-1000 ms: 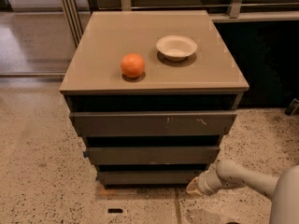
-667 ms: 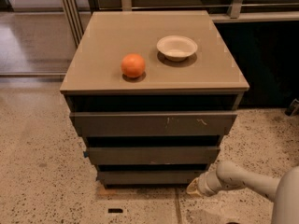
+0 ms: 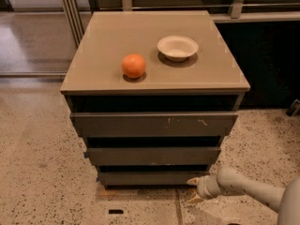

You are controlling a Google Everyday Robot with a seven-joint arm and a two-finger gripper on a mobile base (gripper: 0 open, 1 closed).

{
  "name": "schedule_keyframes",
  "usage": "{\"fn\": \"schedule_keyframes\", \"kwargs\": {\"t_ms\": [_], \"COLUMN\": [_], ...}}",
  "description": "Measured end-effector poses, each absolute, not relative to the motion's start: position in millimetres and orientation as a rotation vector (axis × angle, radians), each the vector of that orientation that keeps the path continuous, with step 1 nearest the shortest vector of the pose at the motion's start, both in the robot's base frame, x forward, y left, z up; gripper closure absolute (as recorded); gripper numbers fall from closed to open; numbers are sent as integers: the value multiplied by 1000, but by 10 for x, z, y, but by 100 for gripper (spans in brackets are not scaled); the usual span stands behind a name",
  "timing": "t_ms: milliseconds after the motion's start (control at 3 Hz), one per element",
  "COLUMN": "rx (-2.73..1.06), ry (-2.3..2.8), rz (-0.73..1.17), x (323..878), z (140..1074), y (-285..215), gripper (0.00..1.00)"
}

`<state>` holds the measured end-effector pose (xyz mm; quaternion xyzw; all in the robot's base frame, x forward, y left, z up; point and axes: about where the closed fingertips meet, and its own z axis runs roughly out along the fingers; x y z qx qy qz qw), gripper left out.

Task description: Open bottom drawer

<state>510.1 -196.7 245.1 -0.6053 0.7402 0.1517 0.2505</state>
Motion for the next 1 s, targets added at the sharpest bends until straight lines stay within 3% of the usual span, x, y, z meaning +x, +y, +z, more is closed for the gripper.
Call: {"fn": "schedule_keyframes", "kwargs": {"t_ms": [333,1000], "rx": [-1648,-1659], "ry": [1974,1919], "rz": [394,440], "x": [5199,5484], "z": [2400,2261], "y": [-1951,-1792], "gripper": [0,0]}}
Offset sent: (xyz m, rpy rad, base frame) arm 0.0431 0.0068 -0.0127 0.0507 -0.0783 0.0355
